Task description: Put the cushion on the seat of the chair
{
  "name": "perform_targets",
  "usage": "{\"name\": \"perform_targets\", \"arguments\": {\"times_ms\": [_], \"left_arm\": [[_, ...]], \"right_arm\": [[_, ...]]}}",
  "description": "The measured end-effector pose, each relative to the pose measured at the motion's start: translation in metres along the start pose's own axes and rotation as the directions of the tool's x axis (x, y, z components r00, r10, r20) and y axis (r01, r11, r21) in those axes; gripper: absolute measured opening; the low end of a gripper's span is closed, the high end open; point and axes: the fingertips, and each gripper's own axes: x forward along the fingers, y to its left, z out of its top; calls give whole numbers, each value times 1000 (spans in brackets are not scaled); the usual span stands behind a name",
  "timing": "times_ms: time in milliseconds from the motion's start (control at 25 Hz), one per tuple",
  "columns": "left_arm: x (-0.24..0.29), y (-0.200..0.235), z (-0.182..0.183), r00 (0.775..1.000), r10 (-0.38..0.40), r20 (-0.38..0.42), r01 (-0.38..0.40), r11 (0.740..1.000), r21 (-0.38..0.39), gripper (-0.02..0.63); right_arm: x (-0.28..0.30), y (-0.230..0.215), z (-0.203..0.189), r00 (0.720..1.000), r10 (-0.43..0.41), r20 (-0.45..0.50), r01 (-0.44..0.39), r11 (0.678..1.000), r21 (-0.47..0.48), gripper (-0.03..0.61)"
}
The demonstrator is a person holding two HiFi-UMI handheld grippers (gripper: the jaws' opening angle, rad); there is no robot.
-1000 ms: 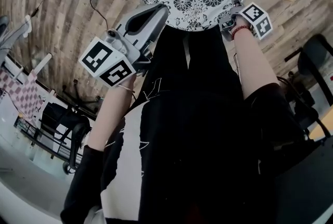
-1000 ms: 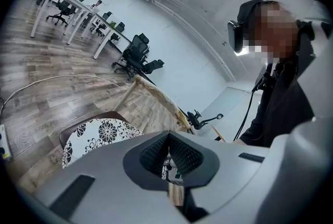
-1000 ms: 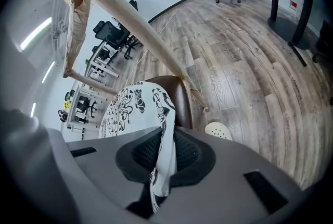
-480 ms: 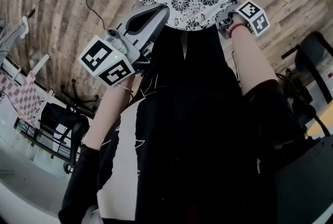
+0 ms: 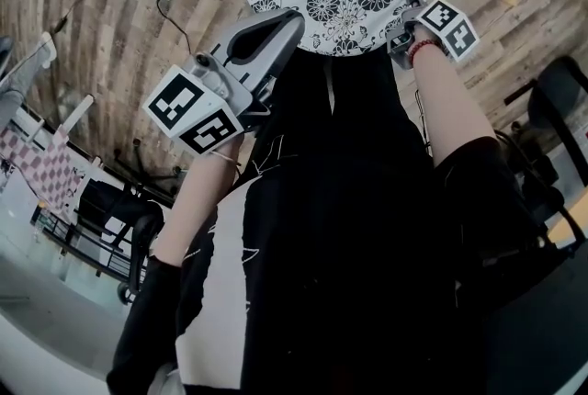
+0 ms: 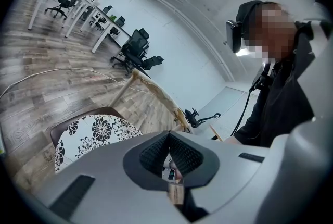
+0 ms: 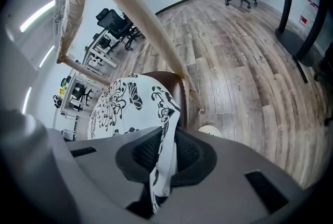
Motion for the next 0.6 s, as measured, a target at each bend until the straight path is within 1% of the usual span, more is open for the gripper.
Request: {"name": "perform_targets", "arguments": {"times_ms": [80, 280, 520, 600], "left_arm": [[1, 1, -1, 1000, 2, 0, -2, 1000, -2, 11], [0, 2, -4, 1000, 11, 1, -11, 1000, -4, 11], [-2, 3, -5, 1000, 24, 11, -24, 1000, -12, 11], [-1, 2, -7, 1000, 23, 10, -23, 1000, -13, 11]], "right_arm": [[3, 0, 0, 1000, 3, -8, -3, 1000, -16, 28], [5, -1, -1, 1000, 14, -15, -15, 1000, -22, 28], [6, 2, -1, 999, 12, -31, -15, 996, -90, 28], [6, 1, -2, 999, 14, -34, -17, 995, -98, 28]]}}
